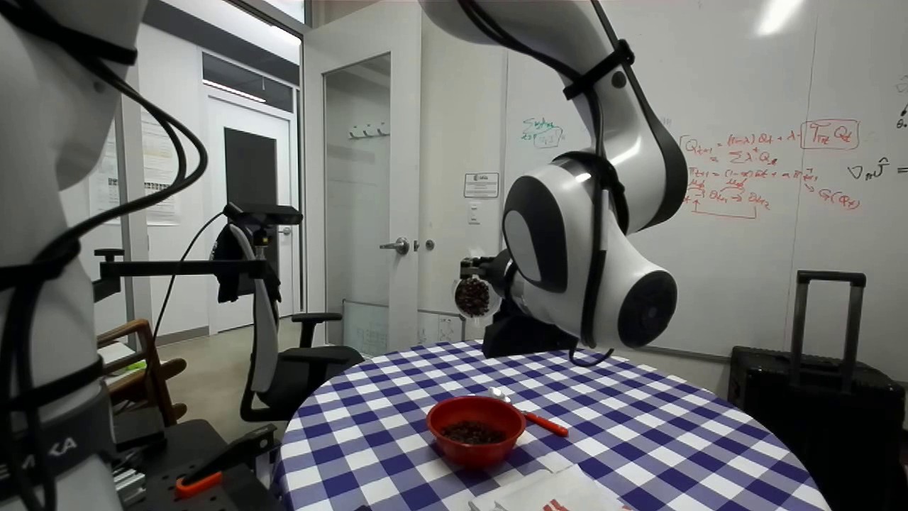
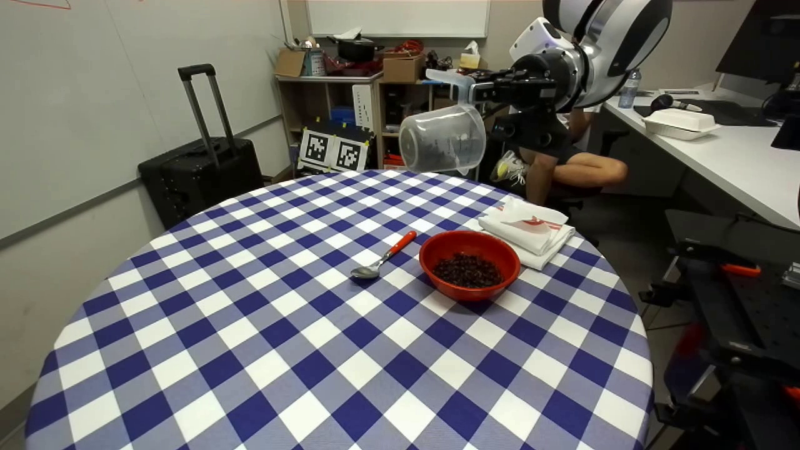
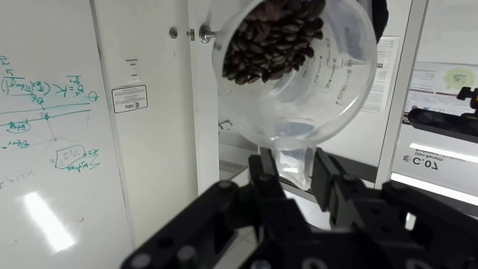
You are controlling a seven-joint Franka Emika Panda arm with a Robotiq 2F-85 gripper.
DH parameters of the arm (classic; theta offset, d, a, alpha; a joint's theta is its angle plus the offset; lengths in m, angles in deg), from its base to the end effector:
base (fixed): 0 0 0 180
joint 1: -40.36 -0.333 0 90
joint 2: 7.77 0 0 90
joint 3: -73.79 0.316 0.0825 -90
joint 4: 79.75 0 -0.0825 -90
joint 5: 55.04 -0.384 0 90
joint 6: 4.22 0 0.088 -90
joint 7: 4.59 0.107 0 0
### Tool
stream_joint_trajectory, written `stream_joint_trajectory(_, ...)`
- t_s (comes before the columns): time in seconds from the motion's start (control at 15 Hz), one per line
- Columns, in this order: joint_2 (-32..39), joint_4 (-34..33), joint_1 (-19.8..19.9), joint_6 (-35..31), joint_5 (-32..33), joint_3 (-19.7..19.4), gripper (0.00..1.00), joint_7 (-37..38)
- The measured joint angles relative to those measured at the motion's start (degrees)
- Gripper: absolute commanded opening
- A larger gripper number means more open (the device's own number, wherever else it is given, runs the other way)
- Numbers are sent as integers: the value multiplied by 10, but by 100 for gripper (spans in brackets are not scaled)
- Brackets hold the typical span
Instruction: Pour some contents from the transparent jar into the bowl
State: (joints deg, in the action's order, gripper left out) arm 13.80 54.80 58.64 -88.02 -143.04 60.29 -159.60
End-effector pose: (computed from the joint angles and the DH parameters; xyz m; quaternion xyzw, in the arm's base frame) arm 0.4418 -0.1418 0.2025 -0.6045 -0.3679 -0.5980 0.3764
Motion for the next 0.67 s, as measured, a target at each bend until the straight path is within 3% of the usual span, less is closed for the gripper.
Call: stream_joint_trajectory(0.67,11,0,0,57,-7,-8,7,-1)
